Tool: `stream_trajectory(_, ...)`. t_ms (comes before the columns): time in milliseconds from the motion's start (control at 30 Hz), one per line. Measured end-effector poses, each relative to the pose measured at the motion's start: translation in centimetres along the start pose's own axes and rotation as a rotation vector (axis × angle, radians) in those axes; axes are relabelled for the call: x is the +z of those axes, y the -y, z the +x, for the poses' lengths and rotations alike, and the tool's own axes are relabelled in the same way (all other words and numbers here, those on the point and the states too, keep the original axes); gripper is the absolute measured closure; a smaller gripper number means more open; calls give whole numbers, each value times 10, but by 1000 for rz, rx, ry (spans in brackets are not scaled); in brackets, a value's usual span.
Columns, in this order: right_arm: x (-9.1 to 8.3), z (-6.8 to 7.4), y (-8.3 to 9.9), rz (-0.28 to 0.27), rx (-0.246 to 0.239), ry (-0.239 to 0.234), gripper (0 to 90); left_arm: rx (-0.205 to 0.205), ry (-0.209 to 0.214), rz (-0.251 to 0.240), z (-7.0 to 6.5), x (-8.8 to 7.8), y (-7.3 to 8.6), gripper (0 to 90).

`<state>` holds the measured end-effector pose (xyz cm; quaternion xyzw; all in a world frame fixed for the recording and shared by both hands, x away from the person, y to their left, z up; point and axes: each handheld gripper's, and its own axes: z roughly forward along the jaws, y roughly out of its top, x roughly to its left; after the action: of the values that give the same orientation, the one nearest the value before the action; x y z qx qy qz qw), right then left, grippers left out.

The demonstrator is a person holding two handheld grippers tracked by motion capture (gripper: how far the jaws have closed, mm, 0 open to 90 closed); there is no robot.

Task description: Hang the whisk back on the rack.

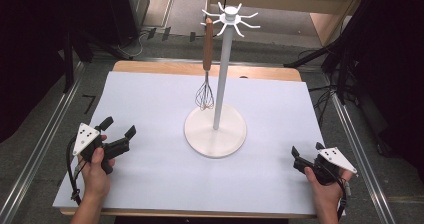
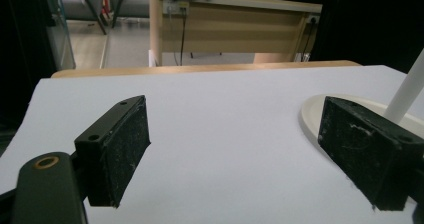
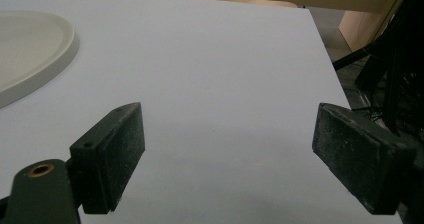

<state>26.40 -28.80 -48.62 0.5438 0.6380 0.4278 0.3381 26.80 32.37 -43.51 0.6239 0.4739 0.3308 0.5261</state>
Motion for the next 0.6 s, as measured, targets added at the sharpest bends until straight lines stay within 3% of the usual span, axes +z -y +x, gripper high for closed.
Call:
stream_trajectory(133, 0, 0, 0, -1, 1, -2, 143, 27, -31, 4, 3, -7, 2, 136)
stream_trajectory(600, 0, 0, 0, 1, -3, -1, 143, 20, -88, 44, 22, -33, 18, 134)
